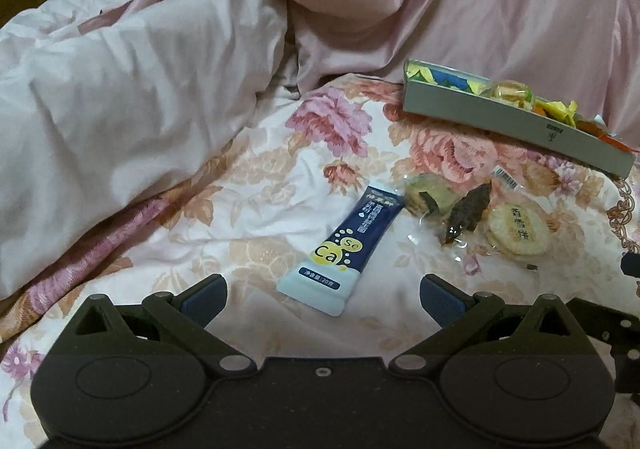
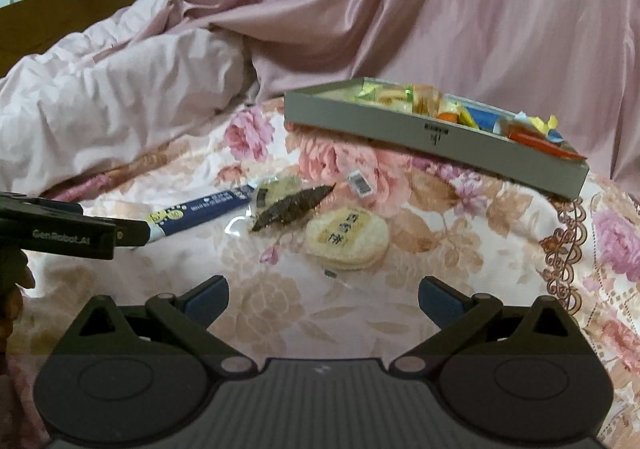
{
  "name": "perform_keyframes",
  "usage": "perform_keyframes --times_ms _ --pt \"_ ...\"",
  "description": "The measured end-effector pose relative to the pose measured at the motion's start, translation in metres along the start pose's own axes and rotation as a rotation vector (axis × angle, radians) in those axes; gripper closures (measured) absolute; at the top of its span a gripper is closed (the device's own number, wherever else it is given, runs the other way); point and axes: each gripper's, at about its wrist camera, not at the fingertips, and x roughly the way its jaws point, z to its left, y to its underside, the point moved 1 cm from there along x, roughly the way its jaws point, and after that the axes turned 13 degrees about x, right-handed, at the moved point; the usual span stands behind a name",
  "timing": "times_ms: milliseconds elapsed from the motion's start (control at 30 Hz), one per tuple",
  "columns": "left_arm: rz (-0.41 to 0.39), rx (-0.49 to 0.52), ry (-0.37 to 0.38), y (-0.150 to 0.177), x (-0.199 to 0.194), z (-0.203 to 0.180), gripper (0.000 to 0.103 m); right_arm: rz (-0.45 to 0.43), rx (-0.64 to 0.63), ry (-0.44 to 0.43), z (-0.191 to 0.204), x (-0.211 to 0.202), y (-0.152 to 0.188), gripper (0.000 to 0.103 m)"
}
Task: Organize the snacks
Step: 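Move the left tool to the blue calcium stick while the right tool reaches the round rice cake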
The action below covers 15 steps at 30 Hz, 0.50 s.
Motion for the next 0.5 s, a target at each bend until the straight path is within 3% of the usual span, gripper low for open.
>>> perform_keyframes --times_ms 500 --pt "-0.003 0.033 -0.003 -0.008 0.022 -0.003 0.001 0.046 0.017 0.027 -0.009 0.024 -0.011 0.0"
